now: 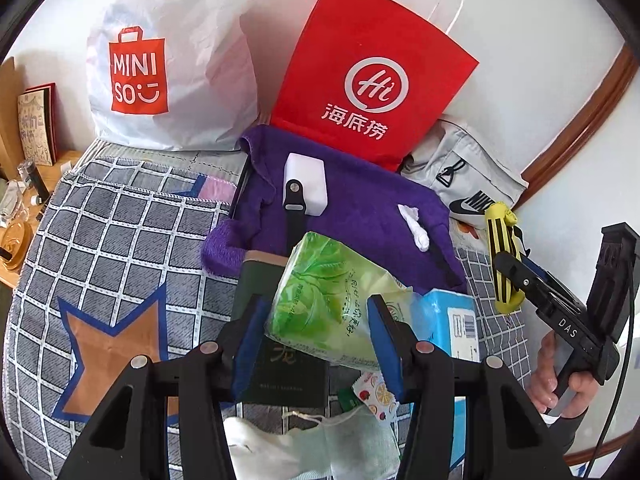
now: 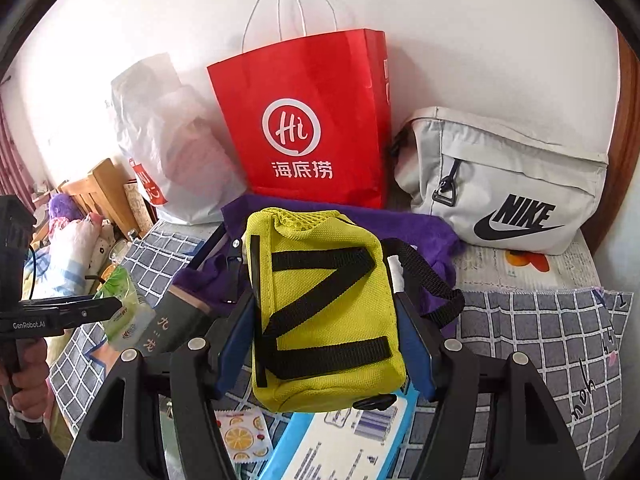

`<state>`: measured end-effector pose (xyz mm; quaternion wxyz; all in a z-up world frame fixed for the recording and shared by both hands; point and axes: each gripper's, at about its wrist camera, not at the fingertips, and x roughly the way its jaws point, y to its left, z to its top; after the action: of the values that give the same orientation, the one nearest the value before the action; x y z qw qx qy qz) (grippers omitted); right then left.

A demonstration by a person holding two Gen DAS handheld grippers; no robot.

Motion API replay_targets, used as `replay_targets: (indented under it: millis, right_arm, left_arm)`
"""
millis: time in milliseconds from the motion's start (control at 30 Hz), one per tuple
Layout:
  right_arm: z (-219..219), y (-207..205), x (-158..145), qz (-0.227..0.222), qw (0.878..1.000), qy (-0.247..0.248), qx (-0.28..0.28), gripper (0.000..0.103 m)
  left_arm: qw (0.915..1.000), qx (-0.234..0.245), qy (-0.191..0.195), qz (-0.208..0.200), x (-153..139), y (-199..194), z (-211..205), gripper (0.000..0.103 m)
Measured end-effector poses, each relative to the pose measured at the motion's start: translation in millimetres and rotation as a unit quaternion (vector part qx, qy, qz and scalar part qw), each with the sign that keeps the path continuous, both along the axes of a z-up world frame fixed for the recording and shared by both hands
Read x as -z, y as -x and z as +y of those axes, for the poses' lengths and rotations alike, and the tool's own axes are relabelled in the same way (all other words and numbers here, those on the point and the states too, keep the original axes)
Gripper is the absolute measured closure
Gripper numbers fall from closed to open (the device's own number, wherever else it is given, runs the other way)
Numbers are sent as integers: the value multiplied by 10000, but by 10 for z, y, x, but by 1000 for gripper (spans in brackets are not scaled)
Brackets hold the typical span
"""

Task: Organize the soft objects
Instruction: 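Carry the yellow pouch and green tissue pack in both tools over the purple towel, then open both tools to drop the pouch and tissue pack onto the towel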

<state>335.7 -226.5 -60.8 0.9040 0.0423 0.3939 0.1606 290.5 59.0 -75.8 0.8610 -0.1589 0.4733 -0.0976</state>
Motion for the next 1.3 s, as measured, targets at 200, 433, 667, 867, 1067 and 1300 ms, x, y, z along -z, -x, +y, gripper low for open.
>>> replay_targets:
  millis: [200,433,667,867,1067,1300]
  right_arm:
    - [11,-213,59,41,10000,3,15,37]
    - [-2,-479,121,42,9999,112,51,37]
    - [-22,-809,350,258,9996,55,30,37]
    - [-34,-980,620,605,9981,107,7,37]
    - [-72,-1045,770,850,9963,161,-18,37]
    - [-23,-1047,827,883,9956,257,-171,36]
  left_arm:
    - [10000,-18,2,-9,49,-185,-56,54]
    - [9998,-77,77,158,202,-450,-144,54]
    - [9995,-83,6,319,304,-730,-235,54]
    - [9993,-37,-73,375,404,-947,-356,54]
    - [9983,101,-217,534,517,-1106,-542,54]
    - [9972,159,-321,656,621,-1202,-604,54]
